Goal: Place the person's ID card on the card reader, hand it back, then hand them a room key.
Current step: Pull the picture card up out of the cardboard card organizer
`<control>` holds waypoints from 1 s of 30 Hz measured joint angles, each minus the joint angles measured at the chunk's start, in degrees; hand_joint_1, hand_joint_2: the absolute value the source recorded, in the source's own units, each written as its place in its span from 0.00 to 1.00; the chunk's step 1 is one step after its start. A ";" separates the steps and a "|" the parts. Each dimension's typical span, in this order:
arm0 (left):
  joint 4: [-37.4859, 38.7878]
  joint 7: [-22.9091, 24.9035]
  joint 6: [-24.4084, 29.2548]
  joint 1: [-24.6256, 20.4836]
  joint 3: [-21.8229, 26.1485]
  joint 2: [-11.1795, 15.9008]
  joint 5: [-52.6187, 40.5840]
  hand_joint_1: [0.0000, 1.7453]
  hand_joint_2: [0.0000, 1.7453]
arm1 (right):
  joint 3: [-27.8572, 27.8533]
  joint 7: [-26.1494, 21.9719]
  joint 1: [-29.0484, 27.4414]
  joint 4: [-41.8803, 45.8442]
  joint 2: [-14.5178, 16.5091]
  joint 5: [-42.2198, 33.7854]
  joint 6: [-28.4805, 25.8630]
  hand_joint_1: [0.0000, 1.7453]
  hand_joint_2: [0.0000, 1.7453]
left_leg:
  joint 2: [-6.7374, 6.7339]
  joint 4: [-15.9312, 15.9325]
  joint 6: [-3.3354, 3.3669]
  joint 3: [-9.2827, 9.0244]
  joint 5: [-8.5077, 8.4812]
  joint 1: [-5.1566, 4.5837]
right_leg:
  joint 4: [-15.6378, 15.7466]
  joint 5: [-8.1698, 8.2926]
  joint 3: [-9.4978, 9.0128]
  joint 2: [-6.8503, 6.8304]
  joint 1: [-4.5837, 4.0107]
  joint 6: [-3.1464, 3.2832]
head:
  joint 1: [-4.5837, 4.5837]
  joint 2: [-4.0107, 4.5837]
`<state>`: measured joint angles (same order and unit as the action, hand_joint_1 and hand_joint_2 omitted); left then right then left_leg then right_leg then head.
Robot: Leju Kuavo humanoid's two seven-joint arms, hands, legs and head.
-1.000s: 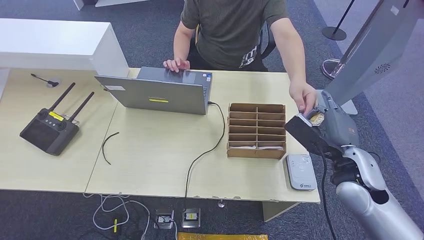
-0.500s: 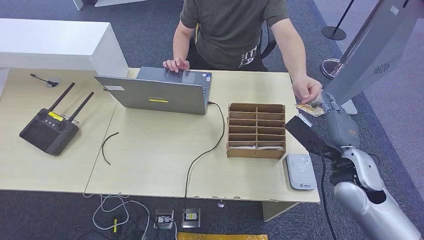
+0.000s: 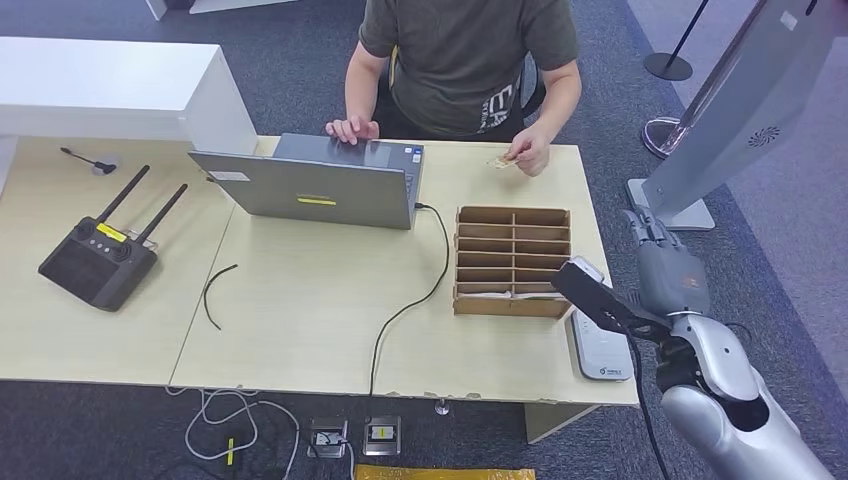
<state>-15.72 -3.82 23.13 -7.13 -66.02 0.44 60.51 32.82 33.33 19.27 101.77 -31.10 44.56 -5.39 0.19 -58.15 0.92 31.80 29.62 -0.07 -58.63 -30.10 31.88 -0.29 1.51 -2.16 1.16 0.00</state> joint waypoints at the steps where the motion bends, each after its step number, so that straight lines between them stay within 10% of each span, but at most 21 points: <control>1: 0.00 -0.15 0.04 0.23 0.25 0.00 0.27 0.00 0.00 | 0.19 1.05 -0.13 0.81 -0.09 0.90 1.68 0.00 0.00 | -0.01 0.00 0.00 0.00 0.00 0.00 | 0.00 0.00 0.00 0.02 0.00 0.00 | -0.01 0.01; 6: 0.00 -0.46 0.13 0.94 1.06 -0.03 0.82 0.00 0.00 | 1.41 3.76 -0.30 3.78 -0.20 3.15 5.33 0.00 0.00 | -0.01 0.00 0.00 -0.02 0.00 0.01 | 0.00 0.00 -0.01 0.00 -0.01 0.00 | 0.00 0.00; 10: 0.00 -0.50 0.13 1.10 1.66 -0.14 1.09 0.00 0.00 | 2.40 4.73 -0.37 4.95 -0.29 3.24 6.23 0.00 1.00 | -0.01 0.00 0.00 -0.02 0.00 0.01 | 0.00 0.00 -0.01 0.01 -0.01 0.00 | 0.00 0.00; 30: -0.01 -0.96 0.11 0.16 2.44 -0.29 0.09 0.00 0.00 | 8.56 6.02 -2.16 4.86 -0.88 10.74 7.77 0.00 1.00 | -0.01 0.00 -0.02 -0.01 0.01 0.03 | -0.01 0.00 -0.01 0.01 -0.03 0.00 | 0.00 0.00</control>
<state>-15.72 -4.78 23.24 -6.97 -63.58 0.15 60.59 41.38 39.34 17.11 106.63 -31.98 55.30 2.38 0.17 -58.15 0.90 31.79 29.63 -0.04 -58.63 -30.11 31.87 -0.28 1.48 -2.16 1.16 0.00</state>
